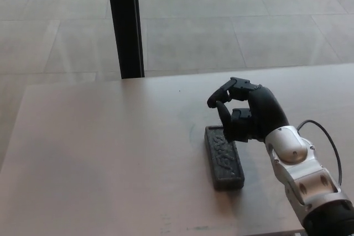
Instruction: The robot uses its right hand to hold the eraser kept in the middle of the desk and use it to wipe the desk by swiping its surface twice
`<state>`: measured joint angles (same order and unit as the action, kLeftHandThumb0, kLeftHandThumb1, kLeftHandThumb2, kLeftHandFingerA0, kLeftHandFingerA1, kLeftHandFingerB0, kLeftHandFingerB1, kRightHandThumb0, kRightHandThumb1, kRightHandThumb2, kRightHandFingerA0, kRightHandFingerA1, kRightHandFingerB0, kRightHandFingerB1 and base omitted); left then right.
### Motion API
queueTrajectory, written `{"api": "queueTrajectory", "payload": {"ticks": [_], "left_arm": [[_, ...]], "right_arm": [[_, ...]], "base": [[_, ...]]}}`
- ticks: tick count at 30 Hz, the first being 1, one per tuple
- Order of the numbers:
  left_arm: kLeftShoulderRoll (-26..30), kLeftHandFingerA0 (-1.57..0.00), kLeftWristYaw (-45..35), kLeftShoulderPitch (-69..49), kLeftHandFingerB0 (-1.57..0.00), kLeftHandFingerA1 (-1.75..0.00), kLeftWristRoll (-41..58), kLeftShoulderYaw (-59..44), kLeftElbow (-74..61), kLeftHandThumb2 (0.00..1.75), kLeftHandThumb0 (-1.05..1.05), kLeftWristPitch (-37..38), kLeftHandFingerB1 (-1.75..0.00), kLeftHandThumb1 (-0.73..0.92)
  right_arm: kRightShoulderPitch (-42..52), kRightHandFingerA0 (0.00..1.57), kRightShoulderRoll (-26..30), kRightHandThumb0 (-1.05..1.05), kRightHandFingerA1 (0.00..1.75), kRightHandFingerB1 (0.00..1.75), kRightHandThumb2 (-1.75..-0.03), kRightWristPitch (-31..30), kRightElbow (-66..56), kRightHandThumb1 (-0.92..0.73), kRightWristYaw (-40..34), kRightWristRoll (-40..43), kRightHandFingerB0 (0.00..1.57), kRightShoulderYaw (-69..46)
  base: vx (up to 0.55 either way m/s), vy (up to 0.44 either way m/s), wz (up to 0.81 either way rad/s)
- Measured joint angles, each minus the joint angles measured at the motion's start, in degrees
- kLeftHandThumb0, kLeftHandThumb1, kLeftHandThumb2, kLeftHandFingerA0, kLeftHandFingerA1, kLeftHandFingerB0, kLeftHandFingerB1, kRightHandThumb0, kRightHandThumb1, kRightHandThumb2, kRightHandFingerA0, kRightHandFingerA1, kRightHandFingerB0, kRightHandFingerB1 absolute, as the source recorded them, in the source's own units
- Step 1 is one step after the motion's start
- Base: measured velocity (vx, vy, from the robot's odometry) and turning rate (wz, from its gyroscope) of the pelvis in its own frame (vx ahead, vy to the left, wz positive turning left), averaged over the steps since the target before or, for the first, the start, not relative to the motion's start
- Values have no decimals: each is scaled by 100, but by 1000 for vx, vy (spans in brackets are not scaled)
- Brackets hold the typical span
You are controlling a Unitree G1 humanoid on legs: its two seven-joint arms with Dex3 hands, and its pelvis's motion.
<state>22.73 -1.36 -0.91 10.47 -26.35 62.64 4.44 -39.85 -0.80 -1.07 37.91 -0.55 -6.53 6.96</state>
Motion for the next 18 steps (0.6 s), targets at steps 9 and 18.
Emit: {"api": "queueTrajectory", "payload": {"ticks": [9, 18], "left_arm": [[1, -80, 1, 29, -66, -77, 3, 10, 26, 59, -43, 1, -67, 66], [0, -76, 3, 52, -63, -78, 3, 12, 22, 60, -44, 1, -67, 68]], "right_arm": [[261, 94, -125, -35, 175, 169, -87, 80, 6, -63, -53, -176, 68, 247], [441, 88, -294, -31, 175, 160, -94, 180, 50, -63, -93, -291, 69, 448]], "base": [[0, 0, 0], [0, 0, 0]]}}
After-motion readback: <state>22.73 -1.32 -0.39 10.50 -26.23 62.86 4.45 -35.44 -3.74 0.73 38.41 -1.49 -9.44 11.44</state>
